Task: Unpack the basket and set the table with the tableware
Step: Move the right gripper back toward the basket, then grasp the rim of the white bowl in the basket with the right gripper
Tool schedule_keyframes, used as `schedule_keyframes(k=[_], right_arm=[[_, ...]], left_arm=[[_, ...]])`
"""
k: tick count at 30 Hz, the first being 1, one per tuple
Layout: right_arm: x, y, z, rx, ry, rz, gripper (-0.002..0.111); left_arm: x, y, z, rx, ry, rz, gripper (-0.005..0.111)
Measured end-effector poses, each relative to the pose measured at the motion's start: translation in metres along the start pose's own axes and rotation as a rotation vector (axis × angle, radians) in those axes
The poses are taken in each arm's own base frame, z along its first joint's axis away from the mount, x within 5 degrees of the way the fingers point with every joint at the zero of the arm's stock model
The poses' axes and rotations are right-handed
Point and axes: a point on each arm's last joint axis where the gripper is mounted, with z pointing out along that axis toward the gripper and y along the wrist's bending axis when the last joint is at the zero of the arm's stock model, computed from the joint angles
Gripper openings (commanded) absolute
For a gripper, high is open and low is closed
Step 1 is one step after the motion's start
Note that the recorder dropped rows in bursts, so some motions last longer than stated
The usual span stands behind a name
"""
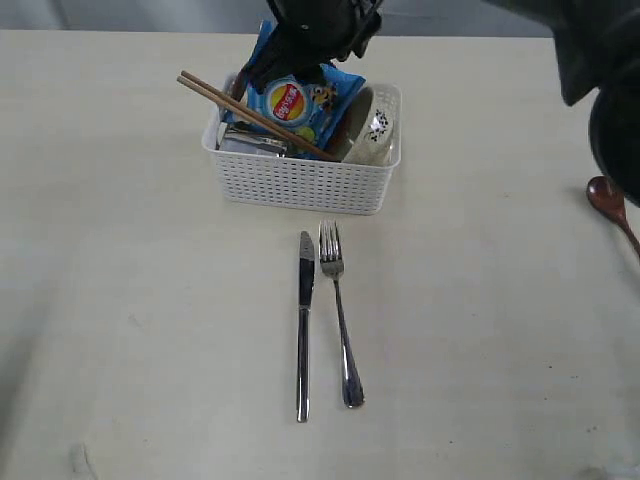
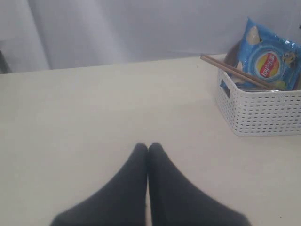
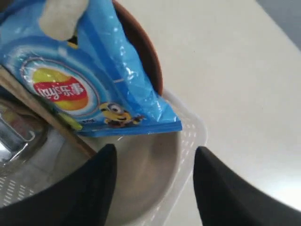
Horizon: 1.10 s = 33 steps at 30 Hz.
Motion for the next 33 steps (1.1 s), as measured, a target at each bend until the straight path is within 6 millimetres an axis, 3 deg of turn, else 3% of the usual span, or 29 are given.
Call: schedule_keyframes(k=[4,8,11,14,20,27,33], right_arm=[[0.000,0.013,-0.016,-0.032,-0.025,0.043,0.048],[0.021,0.007,-0.030,-0.122,-0.014,0.092,0.048],[0.056,-0.013,-0.017,-0.165,0.147,0.165,0.048],[0.064,-0.044,0.001,-0.146,0.224,0.227,0.048],[0.035,-0.058,-0.017,-0.160,0.114,0.282,0.048],[0.016,-0.032,0.022,-0.131,0.137,0.239,0.048],[0.017,-0.029,0.032,-0.086,0.145,0.217,0.048]], left_arm=[[0.000,0.000,0.000,0.000,0.000,0.000,0.000],[0.000,0.000,0.000,0.000,0.000,0.000,0.000],[0.000,0.000,0.000,0.000,0.000,0.000,0.000],[0.000,0.000,0.000,0.000,0.000,0.000,0.000],[0.000,0.000,0.000,0.000,0.000,0.000,0.000],[0.000,0.000,0.000,0.000,0.000,0.000,0.000],[0.000,0.000,0.000,0.000,0.000,0.000,0.000]])
